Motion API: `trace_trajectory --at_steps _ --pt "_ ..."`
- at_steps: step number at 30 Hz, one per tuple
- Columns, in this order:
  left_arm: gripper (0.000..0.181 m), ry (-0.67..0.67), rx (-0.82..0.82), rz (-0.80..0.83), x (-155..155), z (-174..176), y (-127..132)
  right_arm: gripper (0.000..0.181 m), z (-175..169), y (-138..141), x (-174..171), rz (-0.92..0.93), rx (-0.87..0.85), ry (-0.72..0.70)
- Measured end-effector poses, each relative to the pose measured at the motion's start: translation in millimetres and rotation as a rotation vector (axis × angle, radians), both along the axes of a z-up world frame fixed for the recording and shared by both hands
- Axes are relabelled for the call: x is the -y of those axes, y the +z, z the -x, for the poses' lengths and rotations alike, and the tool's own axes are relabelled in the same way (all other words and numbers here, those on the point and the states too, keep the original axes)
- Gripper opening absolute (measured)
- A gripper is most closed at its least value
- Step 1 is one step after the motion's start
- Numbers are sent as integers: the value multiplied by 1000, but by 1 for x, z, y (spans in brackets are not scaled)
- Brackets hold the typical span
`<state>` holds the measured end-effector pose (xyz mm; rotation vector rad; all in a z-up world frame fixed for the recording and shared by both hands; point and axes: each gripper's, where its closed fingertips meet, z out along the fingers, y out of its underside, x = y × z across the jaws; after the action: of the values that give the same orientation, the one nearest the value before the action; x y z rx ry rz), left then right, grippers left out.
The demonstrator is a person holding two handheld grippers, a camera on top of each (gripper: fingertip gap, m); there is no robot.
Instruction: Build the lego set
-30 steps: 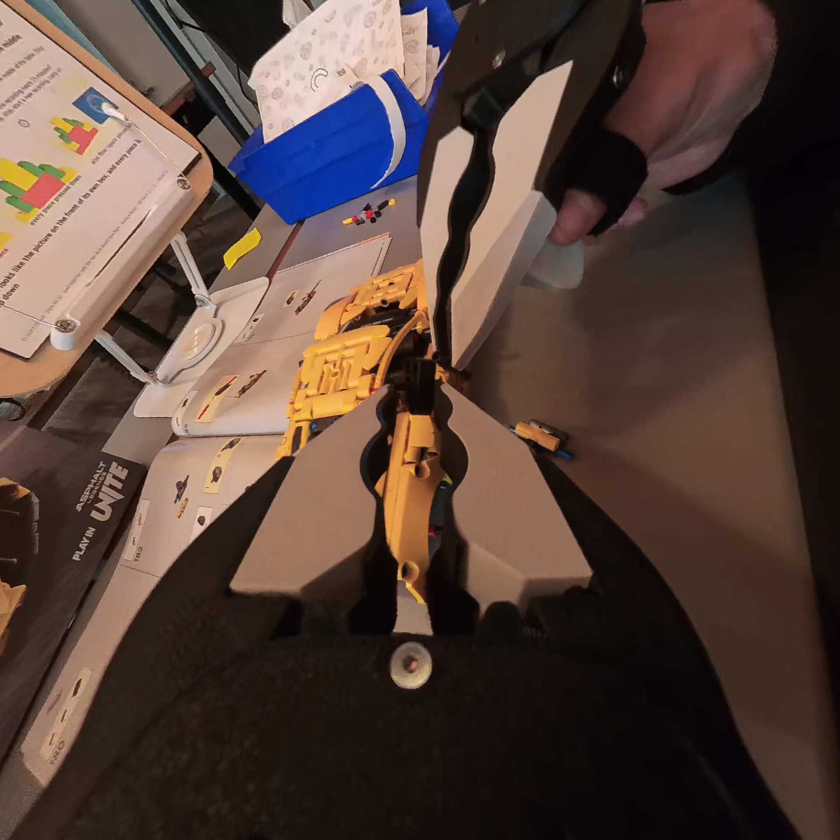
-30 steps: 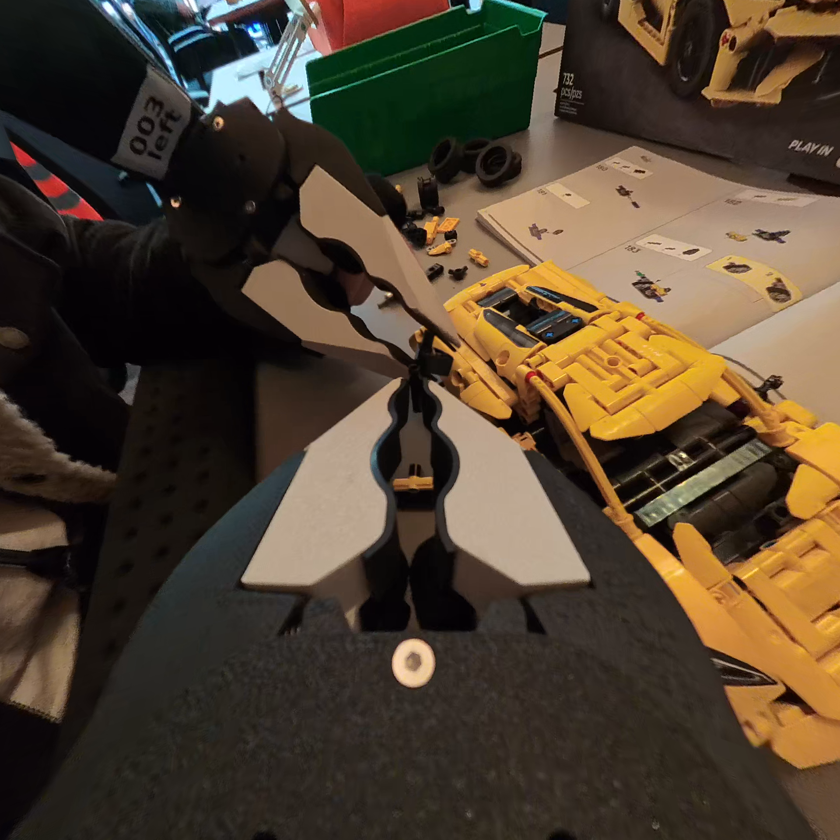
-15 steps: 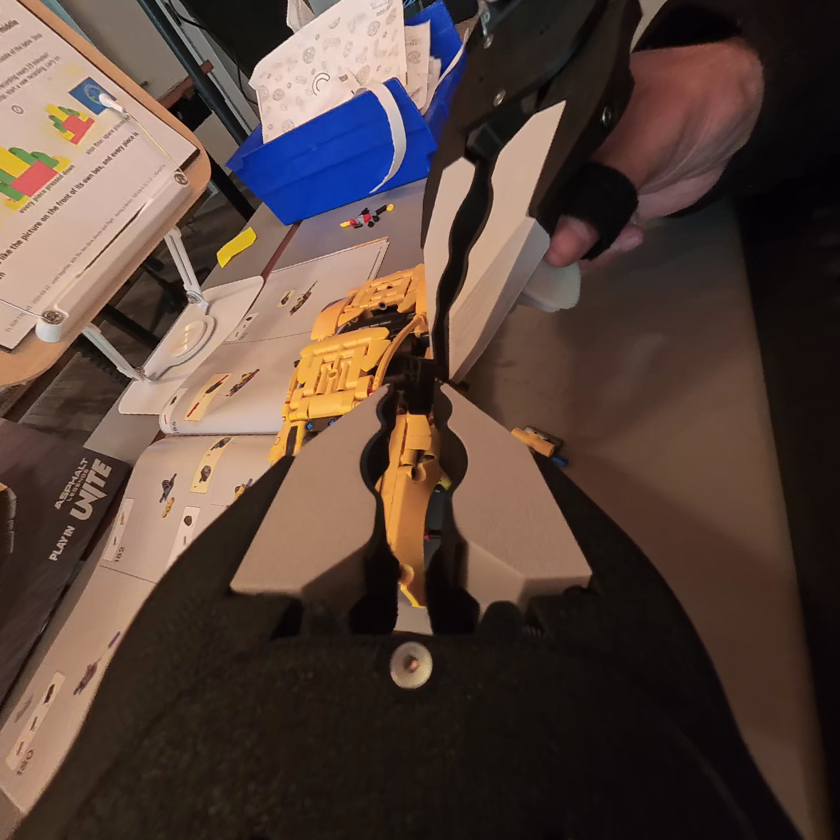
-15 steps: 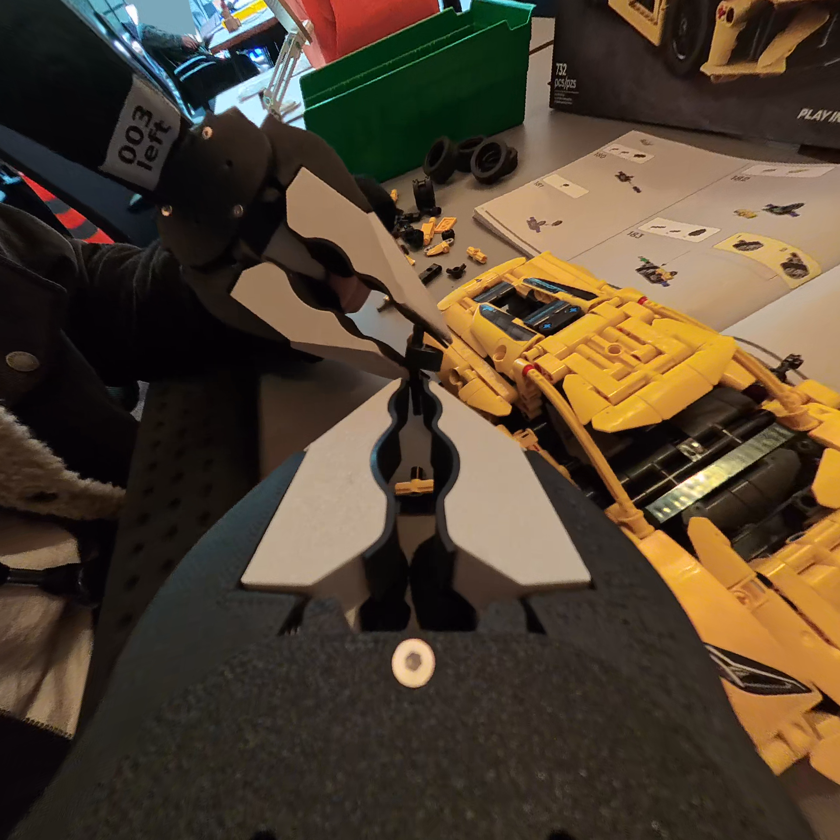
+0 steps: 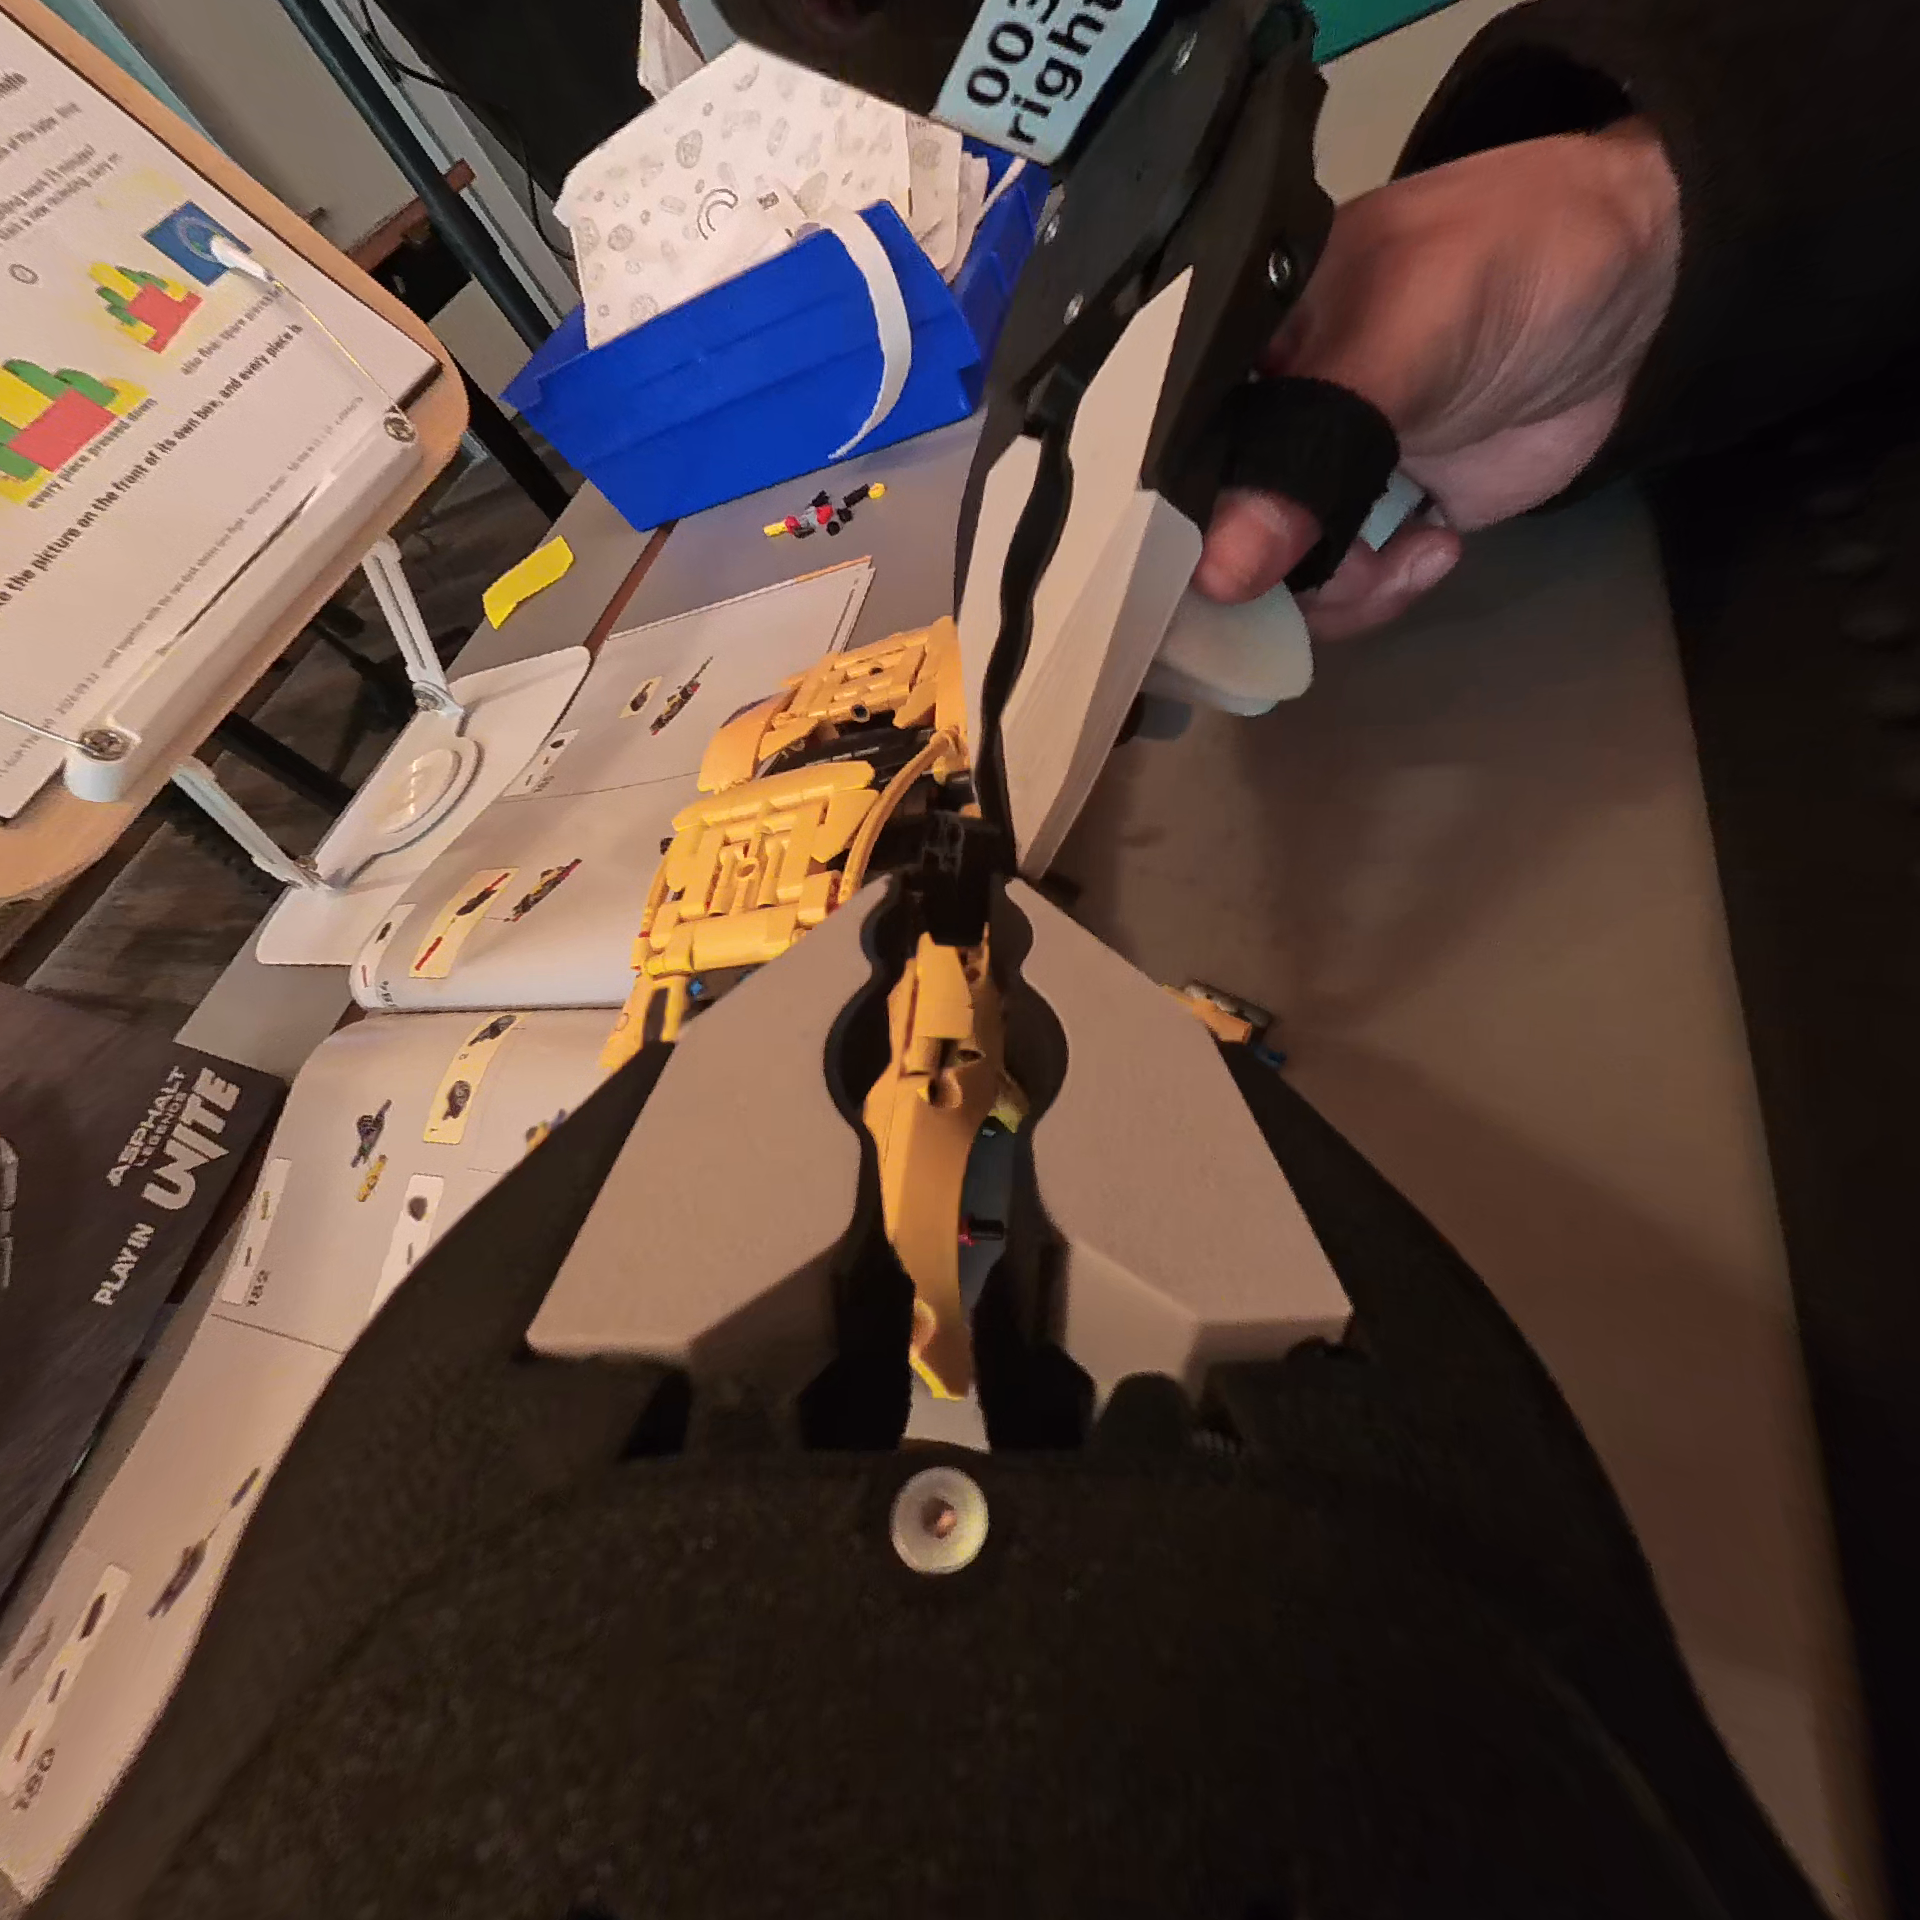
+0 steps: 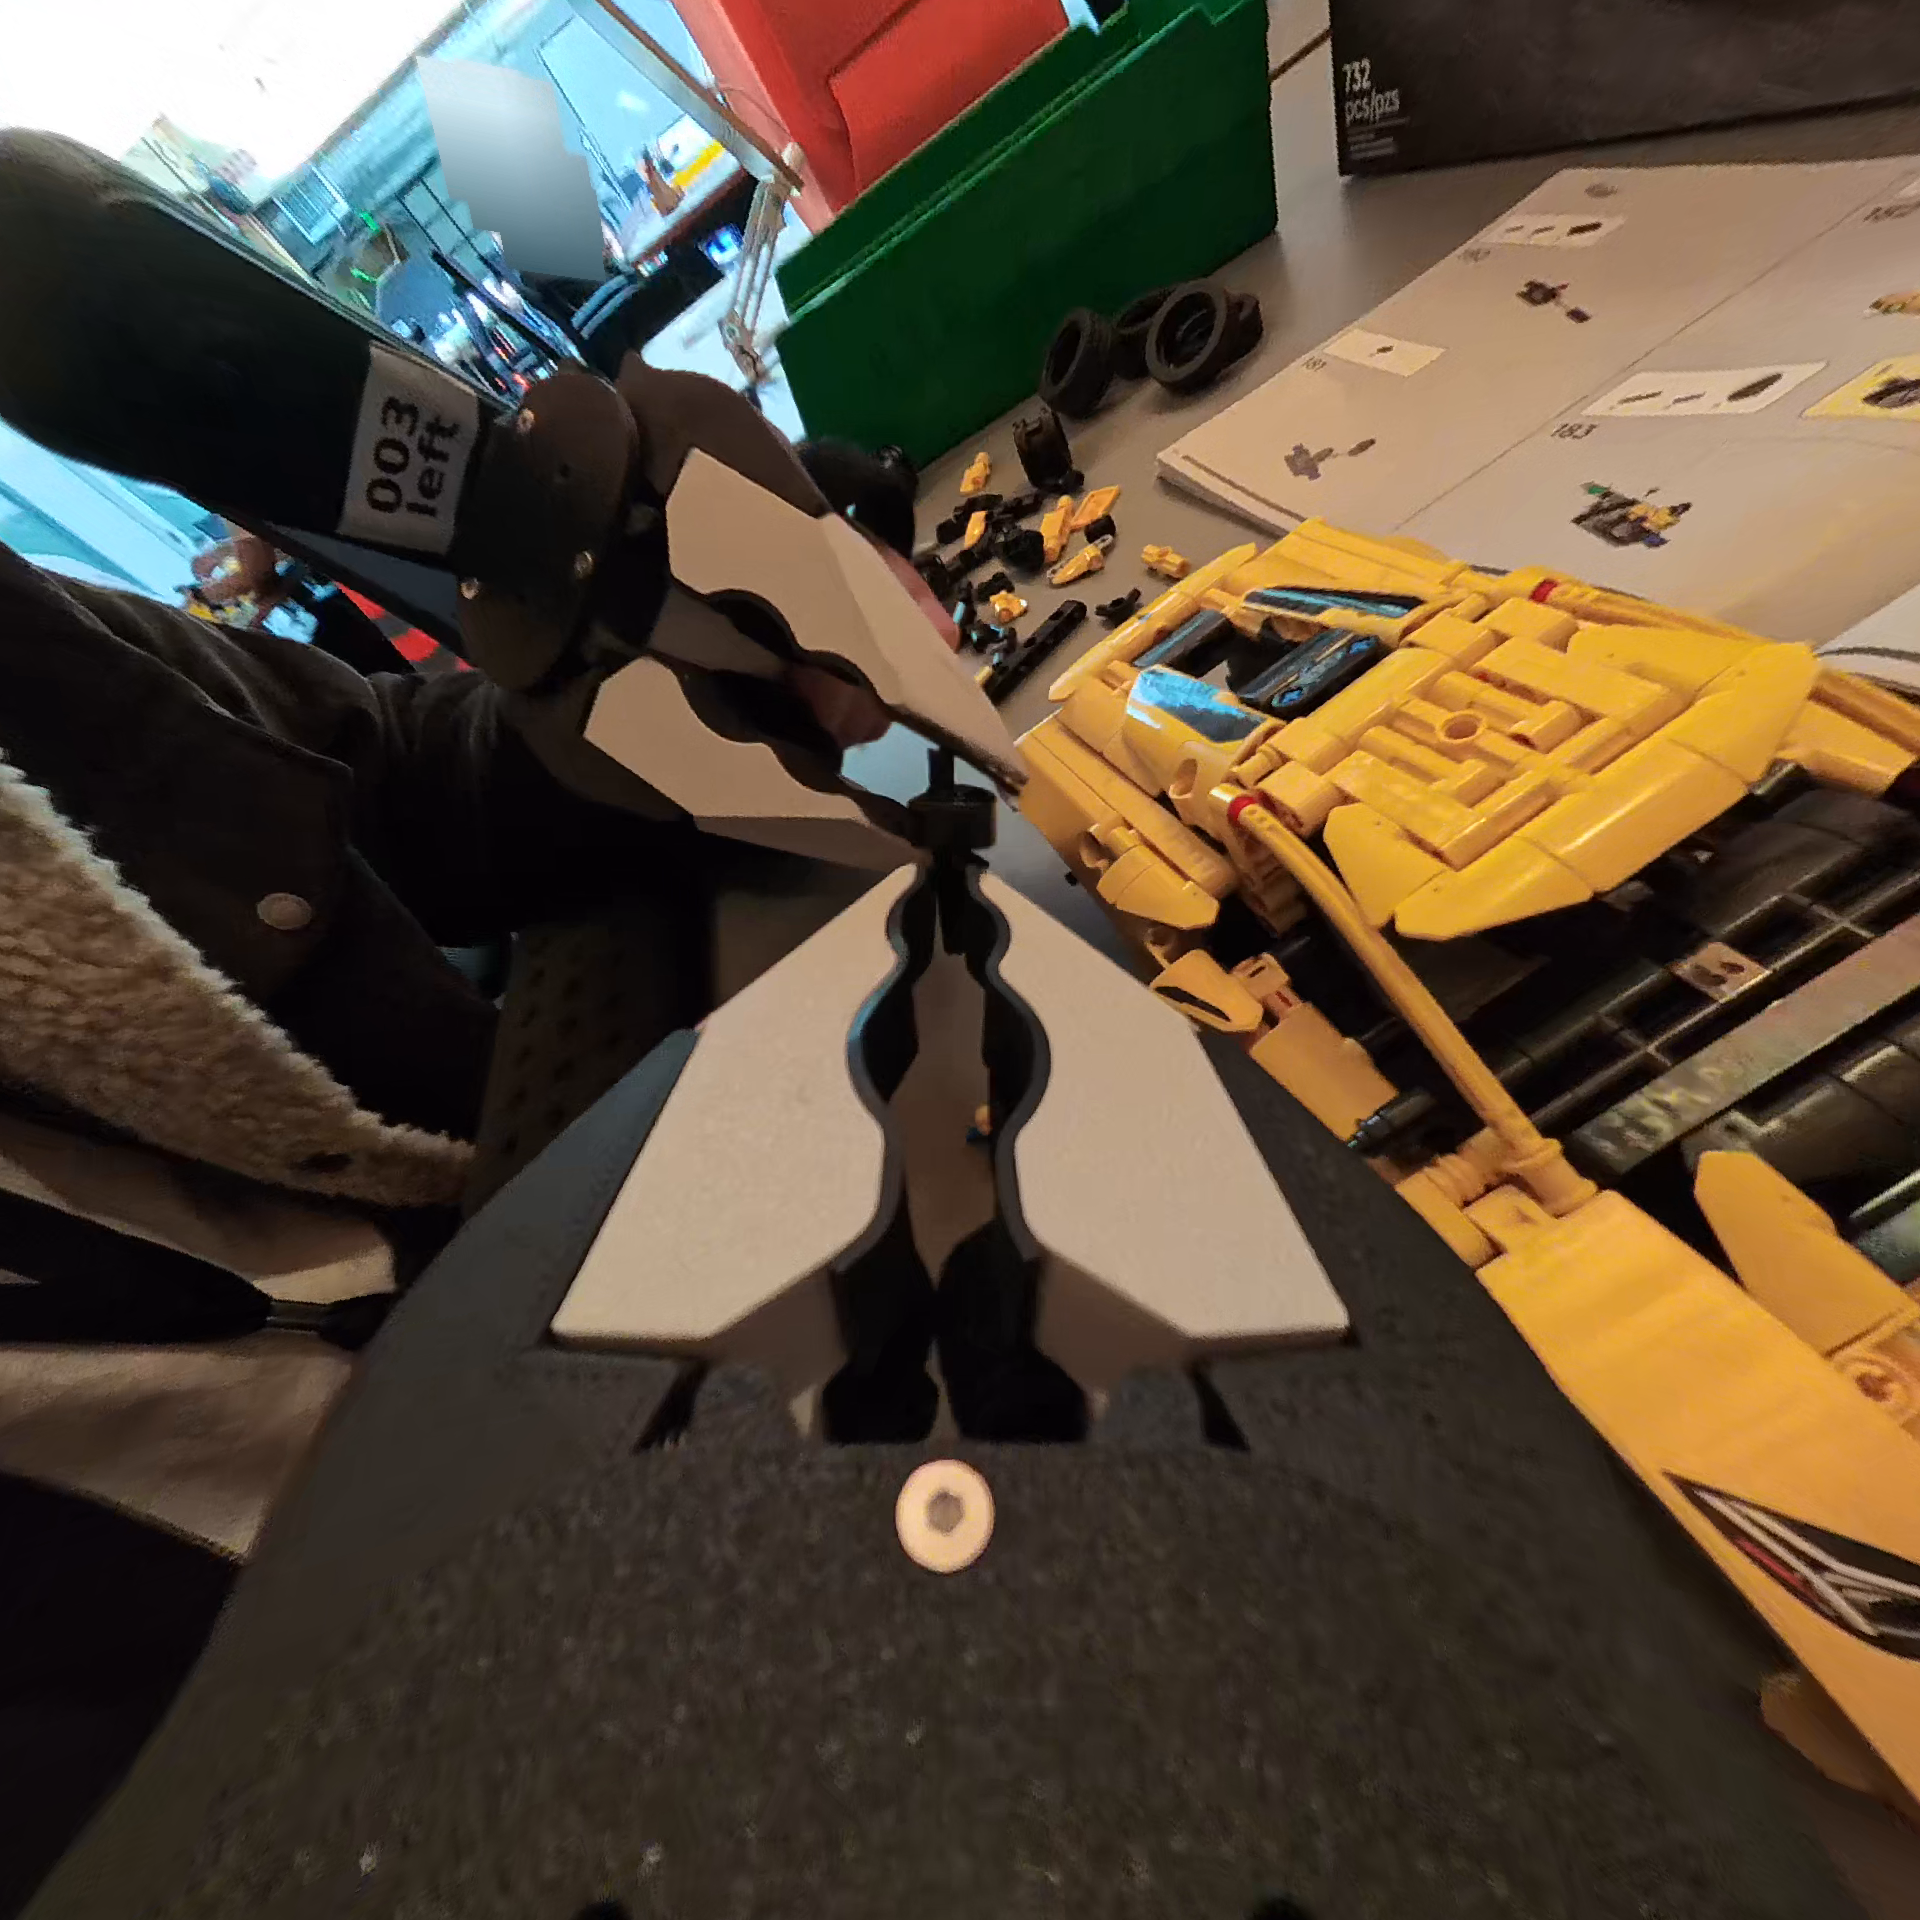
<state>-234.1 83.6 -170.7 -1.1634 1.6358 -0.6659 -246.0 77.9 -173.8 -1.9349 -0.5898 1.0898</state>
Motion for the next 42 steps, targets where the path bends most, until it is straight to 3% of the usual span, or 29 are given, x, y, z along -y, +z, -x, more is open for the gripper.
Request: trace_trajectory --at_steps 4,7,10,15,34,42 --pt "15 79 -8 -38 -17 4 4 3 -15 19 -6 -22 -107 -38" --pt "14 37 -35 -132 -6 1 -1 3 -22 40 -12 -101 -195 -88" --pt "15 33 -79 -250 -2 -1 -8 2 -9 35 -11 -93 -163 -66" --pt "15 16 -63 -191 1 0 -5 3 1 22 -12 -69 -106 -48" --pt "15 13 -133 -242 -2 1 -18 3 -2 9 -8 -120 76 -12" --pt "15 147 -212 -480 -17 1 -22 3 -5 3 -17 -193 278 -119"
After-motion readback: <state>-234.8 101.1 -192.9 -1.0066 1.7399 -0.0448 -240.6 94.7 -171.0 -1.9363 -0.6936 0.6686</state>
